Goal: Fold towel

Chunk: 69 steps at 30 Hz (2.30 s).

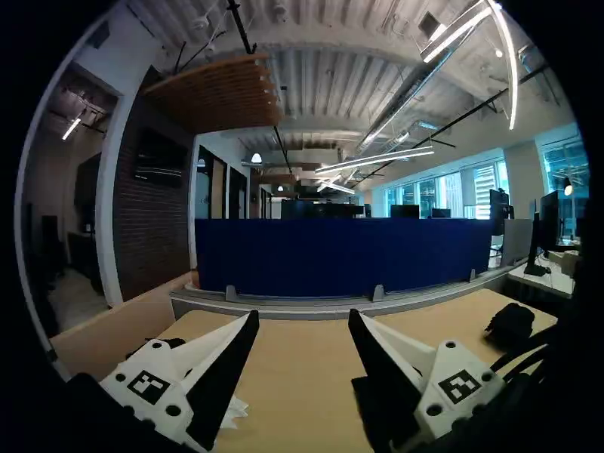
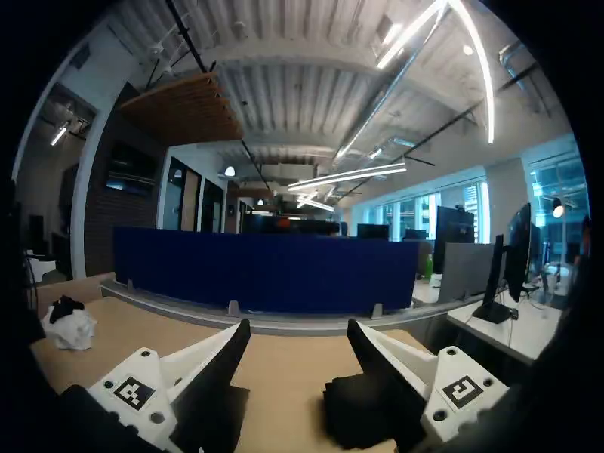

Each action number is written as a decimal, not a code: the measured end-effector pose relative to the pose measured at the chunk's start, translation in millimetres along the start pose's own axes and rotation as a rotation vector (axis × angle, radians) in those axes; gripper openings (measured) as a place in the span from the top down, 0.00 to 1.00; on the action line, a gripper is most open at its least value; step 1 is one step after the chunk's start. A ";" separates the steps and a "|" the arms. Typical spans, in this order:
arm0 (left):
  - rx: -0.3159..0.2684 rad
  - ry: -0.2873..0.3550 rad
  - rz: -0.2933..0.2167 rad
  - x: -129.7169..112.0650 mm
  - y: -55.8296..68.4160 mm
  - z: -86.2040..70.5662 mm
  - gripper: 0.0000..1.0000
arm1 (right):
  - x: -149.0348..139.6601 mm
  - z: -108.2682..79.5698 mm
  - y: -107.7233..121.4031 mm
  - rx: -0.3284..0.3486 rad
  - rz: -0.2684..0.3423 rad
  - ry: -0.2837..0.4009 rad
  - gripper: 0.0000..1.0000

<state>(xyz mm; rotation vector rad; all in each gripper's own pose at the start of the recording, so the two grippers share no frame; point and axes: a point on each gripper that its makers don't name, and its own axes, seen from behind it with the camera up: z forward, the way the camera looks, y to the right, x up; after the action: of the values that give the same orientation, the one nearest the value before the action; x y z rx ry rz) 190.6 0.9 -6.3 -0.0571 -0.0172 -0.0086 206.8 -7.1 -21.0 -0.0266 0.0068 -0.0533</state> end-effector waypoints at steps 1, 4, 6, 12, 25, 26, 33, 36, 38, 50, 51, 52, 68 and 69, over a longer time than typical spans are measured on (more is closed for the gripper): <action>-0.006 -0.007 0.004 2.3 1.2 0.7 0.12 | 1.6 1.1 -1.3 0.006 0.000 -0.007 0.00; -0.040 -0.031 0.020 6.9 8.8 2.7 0.12 | 4.1 5.0 -7.2 0.038 -0.005 -0.034 0.00; -0.077 -0.053 0.036 7.7 17.5 3.6 0.12 | 3.3 7.4 -12.8 0.070 -0.014 -0.059 0.00; -0.225 -0.141 0.096 -0.3 51.2 3.2 0.12 | -12.7 6.7 -42.6 0.225 -0.081 -0.173 0.00; -0.498 -0.326 0.179 -39.4 111.6 -10.3 0.12 | -61.5 -19.4 -90.2 0.544 -0.213 -0.438 0.00; -0.504 -0.333 0.181 -41.7 113.4 -10.3 0.12 | -63.2 -19.9 -91.7 0.554 -0.215 -0.444 0.00; -0.540 -0.369 0.203 -63.7 124.2 -11.8 0.12 | -80.7 -22.2 -97.8 0.583 -0.227 -0.477 0.00; -0.561 -0.388 0.222 -79.7 129.6 -14.6 0.12 | -94.8 -24.6 -100.0 0.593 -0.233 -0.497 0.00; -0.575 -0.401 0.233 -91.4 133.2 -16.6 0.12 | -105.6 -26.6 -101.8 0.601 -0.236 -0.511 0.00; -0.630 -0.520 0.263 -177.6 146.5 -31.4 0.12 | -176.5 -37.5 -112.7 0.633 -0.236 -0.577 0.00; -0.633 -0.532 0.267 -184.6 146.9 -32.9 0.12 | -182.9 -38.7 -113.3 0.635 -0.237 -0.584 0.00; -0.636 -0.546 0.271 -192.5 147.4 -34.7 0.12 | -190.2 -40.2 -113.8 0.637 -0.239 -0.593 0.00; -0.671 -0.734 0.308 -285.0 143.0 -60.8 0.12 | -285.0 -74.1 -116.5 0.688 -0.273 -0.766 0.00; -0.674 -0.749 0.309 -288.9 142.2 -62.8 0.12 | -288.9 -76.0 -115.9 0.690 -0.274 -0.776 0.00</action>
<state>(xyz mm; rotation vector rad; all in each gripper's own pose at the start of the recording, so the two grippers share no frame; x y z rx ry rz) -96.0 141.6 -82.1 -0.7346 -0.7559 0.3185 -88.4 -109.5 -92.1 0.6435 -0.7912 -0.3133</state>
